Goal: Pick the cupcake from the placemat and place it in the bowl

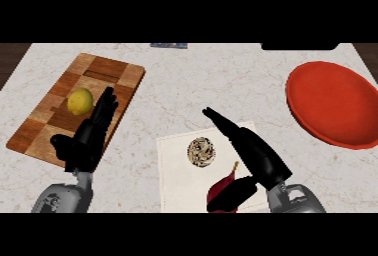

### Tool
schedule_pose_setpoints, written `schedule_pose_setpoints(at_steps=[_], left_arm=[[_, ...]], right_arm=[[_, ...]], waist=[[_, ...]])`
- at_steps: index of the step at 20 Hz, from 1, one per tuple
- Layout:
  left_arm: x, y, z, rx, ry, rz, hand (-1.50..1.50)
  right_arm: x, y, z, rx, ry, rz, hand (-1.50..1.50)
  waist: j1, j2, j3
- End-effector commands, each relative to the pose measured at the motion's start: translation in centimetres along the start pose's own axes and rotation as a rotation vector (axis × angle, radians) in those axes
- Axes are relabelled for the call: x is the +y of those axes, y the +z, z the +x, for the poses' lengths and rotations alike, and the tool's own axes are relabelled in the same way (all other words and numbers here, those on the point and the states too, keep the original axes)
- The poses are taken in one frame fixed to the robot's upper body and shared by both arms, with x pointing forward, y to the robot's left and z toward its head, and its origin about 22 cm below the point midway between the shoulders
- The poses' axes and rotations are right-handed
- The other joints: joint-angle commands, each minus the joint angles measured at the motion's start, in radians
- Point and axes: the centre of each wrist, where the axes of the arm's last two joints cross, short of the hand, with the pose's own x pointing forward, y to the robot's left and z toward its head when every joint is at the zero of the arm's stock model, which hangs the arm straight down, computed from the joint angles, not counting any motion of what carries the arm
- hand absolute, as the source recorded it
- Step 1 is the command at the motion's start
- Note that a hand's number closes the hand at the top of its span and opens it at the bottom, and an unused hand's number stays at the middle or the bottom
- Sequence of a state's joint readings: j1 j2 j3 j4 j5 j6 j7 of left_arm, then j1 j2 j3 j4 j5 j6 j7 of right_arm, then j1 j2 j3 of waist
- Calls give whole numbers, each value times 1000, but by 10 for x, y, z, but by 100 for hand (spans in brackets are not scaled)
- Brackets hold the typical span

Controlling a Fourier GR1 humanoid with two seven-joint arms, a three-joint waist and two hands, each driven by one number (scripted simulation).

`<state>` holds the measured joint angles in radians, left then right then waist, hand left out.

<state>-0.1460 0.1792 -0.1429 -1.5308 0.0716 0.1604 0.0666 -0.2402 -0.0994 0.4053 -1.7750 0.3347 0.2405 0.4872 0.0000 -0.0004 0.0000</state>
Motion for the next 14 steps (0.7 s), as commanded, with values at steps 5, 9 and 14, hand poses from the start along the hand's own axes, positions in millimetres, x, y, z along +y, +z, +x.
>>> schedule_pose_setpoints(at_steps=[5, 9, 14], left_arm=[[3, 10, -3, 5, 1, 10, 0], [-24, -1, -2, -15, -12, -5, 0], [2, -4, -4, 1, -1, 19, 0]], right_arm=[[17, 4, -23, -51, -86, 31, -150], [10, 8, -18, -40, -149, 30, -150], [19, -28, -34, -17, -170, 42, -150]], waist=[[1, 0, 0], [-1, 0, 0], [2, 1, 0]])
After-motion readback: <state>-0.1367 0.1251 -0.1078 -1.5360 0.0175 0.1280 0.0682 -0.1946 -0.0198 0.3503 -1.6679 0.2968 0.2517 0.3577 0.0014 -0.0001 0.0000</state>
